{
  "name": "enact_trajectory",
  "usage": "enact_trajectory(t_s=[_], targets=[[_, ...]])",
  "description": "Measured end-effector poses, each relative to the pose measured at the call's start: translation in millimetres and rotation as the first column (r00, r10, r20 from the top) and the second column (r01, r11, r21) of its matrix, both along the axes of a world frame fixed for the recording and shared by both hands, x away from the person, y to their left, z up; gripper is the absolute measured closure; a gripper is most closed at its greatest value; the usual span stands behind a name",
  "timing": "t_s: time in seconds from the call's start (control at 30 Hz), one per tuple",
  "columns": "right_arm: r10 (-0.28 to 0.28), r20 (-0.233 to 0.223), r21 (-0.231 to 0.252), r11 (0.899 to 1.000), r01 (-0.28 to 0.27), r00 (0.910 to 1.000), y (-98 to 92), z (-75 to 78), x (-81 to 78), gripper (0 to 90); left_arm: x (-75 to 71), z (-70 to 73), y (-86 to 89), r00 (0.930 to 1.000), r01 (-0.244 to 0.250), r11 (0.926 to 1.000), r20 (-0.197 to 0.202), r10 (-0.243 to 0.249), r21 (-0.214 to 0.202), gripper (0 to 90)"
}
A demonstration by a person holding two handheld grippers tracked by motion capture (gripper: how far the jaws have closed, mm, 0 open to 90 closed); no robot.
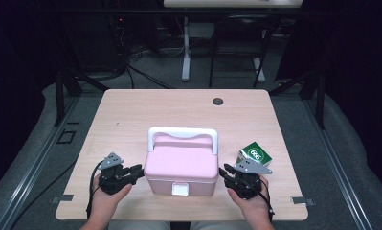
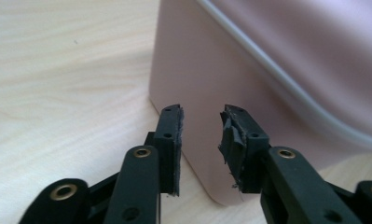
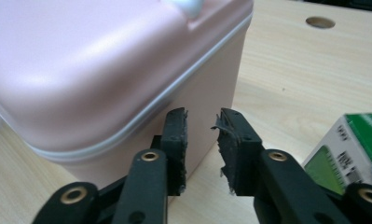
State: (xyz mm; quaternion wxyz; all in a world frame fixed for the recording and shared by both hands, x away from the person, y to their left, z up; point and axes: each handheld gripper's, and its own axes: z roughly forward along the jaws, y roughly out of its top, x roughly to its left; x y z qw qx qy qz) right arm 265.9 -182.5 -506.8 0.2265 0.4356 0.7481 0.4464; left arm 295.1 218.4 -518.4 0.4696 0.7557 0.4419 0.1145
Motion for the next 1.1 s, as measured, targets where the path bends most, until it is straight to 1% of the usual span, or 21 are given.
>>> enact_trajectory(t_s=[0.1, 0.23, 0.3, 0.37, 0.43, 0.53, 0.57, 0.67, 0.77, 0.83, 0.87, 0.93, 0.97, 1.03, 1.1], targets=[[0.001, 0.005, 0.018, 1.0, -0.001, 1.0, -5.2, 8.0, 2.9, 66.1, 1.7, 9.8, 2.5, 0.9995, -0.008, 1.0, 0.031, 0.008, -0.001, 62.1], [-0.003, 0.021, 0.061, 0.998, 0.002, 0.9998, -12.6, 21.4, 6.6, 63.3, 4.2, 26.6, 5.9, 0.997, -0.016, 0.9996, 0.075, 0.017, -0.022, 57.9], [-0.004, 0.03, 0.085, 0.996, 0.001, 0.9996, -15.5, 28.2, 8.2, 61.8, 6.1, 35.0, 7.7, 0.9951, -0.021, 0.999, 0.096, 0.025, -0.04, 55.6], [0.005, 0.024, 0.102, 0.995, -0.007, 0.9997, -15.9, 33.9, 11.1, 59.6, 8.6, 42.4, 8.0, 0.9931, -0.015, 0.9983, 0.115, 0.021, -0.056, 52.9], [0.011, 0.033, 0.106, 0.994, -0.014, 0.9994, -14.9, 38.8, 14.2, 58.7, 11.4, 48.6, 5.8, 0.9913, -0.009, 0.9972, 0.13, 0.018, -0.074, 50.9], [0.028, 0.044, 0.138, 0.99, -0.034, 0.9986, -11.4, 44.9, 19.3, 56.1, 16.3, 55.2, -0.3, 0.9891, 0.009, 0.9961, 0.147, 0.004, -0.088, 49.0], [0.037, 0.05, 0.148, 0.988, -0.044, 0.9981, -9.8, 46.2, 21.4, 55.1, 18.5, 56.3, -3.2, 0.9886, 0.014, 0.9954, 0.15, 0.0, -0.094, 48.4], [0.064, 0.055, 0.174, 0.982, -0.073, 0.9964, -3.4, 47.4, 28.0, 53.6, 24.5, 57.7, -12.1, 0.9885, 0.035, 0.9952, 0.15, -0.021, -0.091, 47.8], [0.071, 0.053, 0.173, 0.982, -0.079, 0.9961, 3.8, 45.1, 34.7, 52.8, 31.5, 54.6, -20.6, 0.9886, 0.052, 0.9941, 0.146, -0.038, -0.095, 47.6], [0.07, 0.042, 0.175, 0.982, -0.077, 0.9967, 7.8, 42.6, 39.2, 52.1, 34.6, 51.6, -25.2, 0.9889, 0.057, 0.9935, 0.142, -0.043, -0.098, 47.7], [0.071, 0.041, 0.176, 0.981, -0.077, 0.9966, 9.1, 41.3, 41.2, 52.0, 35.4, 50.3, -26.6, 0.9886, 0.061, 0.9941, 0.143, -0.048, -0.09, 48.1], [0.077, 0.038, 0.188, 0.979, -0.083, 0.9963, 11.3, 39.2, 44.0, 52.1, 35.6, 47.7, -30.0, 0.9876, 0.072, 0.9923, 0.146, -0.057, -0.101, 50.1], [0.079, 0.038, 0.2, 0.976, -0.085, 0.9962, 12.4, 38.7, 44.3, 52.9, 35.3, 47.5, -30.6, 0.9859, 0.082, 0.9918, 0.154, -0.066, -0.098, 51.5], [0.091, 0.054, 0.213, 0.972, -0.1, 0.9944, 14.1, 38.2, 43.9, 54.3, 33.9, 47.9, -31.9, 0.9839, 0.086, 0.9923, 0.165, -0.07, -0.09, 53.9], [0.079, 0.068, 0.199, 0.976, -0.092, 0.9945, 15.7, 37.5, 42.6, 55.6, 33.4, 48.1, -32.1, 0.9843, 0.081, 0.9929, 0.164, -0.066, -0.087, 54.6]])
